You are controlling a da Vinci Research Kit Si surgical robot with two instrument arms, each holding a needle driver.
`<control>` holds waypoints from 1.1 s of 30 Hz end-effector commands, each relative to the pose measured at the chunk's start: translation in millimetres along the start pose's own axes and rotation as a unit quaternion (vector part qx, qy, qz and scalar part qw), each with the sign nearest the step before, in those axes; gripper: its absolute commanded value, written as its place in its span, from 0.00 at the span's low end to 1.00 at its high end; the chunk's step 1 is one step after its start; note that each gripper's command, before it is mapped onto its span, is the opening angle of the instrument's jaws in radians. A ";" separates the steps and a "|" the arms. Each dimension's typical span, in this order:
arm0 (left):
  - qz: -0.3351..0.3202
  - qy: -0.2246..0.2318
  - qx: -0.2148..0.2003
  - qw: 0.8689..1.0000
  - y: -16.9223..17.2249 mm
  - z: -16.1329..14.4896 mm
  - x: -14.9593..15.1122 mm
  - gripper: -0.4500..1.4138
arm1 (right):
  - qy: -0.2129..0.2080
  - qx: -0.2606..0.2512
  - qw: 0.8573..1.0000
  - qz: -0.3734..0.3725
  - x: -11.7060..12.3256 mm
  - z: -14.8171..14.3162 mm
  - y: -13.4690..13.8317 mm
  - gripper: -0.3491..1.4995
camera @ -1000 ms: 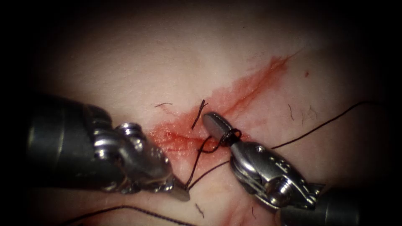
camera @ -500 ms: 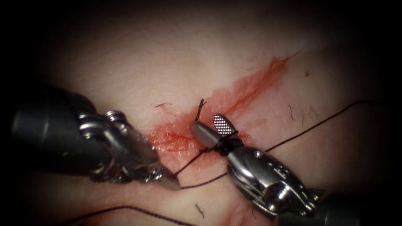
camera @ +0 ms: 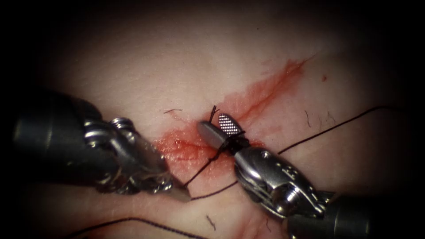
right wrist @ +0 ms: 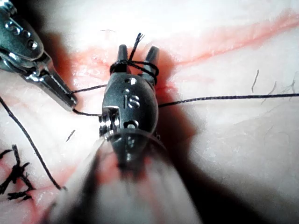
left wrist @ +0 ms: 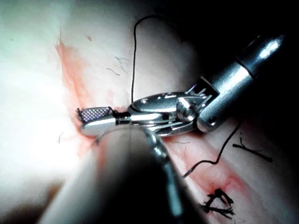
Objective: Wound Closure
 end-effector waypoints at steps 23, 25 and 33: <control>-0.014 0.003 -0.001 1.000 -1.7 -1.3 -0.4 0.00 | -0.024 0.031 0.997 -0.069 1.2 -1.6 -0.8 0.00; -0.022 0.006 0.001 1.000 -2.5 -1.9 -0.8 0.00 | -0.028 0.046 0.996 -0.072 1.9 -2.0 -1.0 0.00; -0.036 0.006 0.002 0.999 -3.2 -2.2 -1.5 0.00 | -0.025 0.087 0.993 -0.079 2.3 -2.5 -1.9 0.00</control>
